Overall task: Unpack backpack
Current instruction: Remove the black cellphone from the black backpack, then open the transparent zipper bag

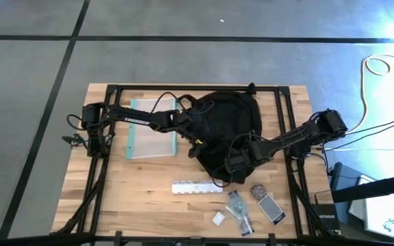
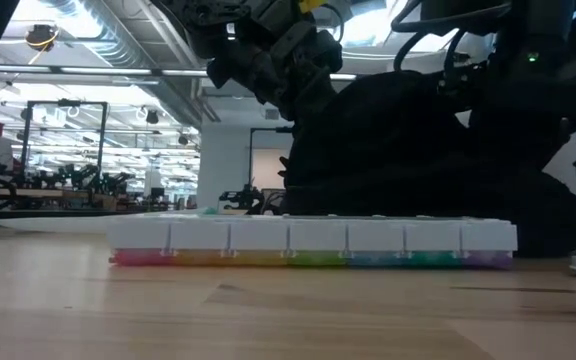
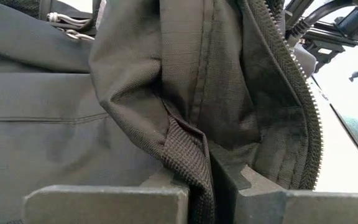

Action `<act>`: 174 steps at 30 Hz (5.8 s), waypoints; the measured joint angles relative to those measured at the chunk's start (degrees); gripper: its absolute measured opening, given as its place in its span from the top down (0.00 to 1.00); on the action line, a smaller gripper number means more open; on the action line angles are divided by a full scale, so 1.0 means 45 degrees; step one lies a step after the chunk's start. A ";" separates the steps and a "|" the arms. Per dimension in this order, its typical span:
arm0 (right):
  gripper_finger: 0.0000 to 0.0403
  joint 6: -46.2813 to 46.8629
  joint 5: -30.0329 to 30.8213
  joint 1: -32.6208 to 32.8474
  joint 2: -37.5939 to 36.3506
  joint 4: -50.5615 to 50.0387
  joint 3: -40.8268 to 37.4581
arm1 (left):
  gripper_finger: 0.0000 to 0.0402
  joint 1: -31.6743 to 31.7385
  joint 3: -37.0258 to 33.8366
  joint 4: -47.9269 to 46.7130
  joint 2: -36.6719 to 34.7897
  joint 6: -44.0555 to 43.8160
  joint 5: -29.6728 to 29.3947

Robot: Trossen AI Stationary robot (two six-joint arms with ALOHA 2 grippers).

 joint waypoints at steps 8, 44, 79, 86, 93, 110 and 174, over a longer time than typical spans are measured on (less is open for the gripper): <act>0.84 0.0227 0.0148 0.0004 0.0033 -0.0090 0.0159 | 0.97 0.0005 0.0000 0.0005 0.0000 0.0003 -0.0049; 1.00 0.0330 0.2341 0.0009 -0.2600 0.0060 0.0170 | 0.97 0.0005 -0.0005 -0.0044 0.0000 -0.0005 -0.0161; 1.00 0.0528 0.3872 0.3166 -0.2633 -0.0463 0.3378 | 0.97 -0.0010 -0.0015 -0.0927 0.0015 0.0505 -0.1173; 1.00 0.2897 0.3881 0.4150 -0.2633 -0.2404 0.3468 | 0.97 -0.0087 -0.0019 -0.1120 0.0015 0.0335 -0.1367; 1.00 0.4945 0.4048 0.5104 -0.2633 -0.3816 0.3468 | 0.97 0.0010 -0.0015 -0.1758 0.0015 0.0811 -0.2536; 1.00 0.8992 0.2677 0.6338 -0.2633 -0.6408 0.2978 | 0.97 0.0192 0.0000 -0.4161 -0.0115 0.1317 -0.4582; 0.02 0.6031 0.7313 0.3997 -0.2696 -0.0467 -0.0189 | 0.30 -0.0646 -0.2497 0.1840 -0.1336 0.2124 -0.2527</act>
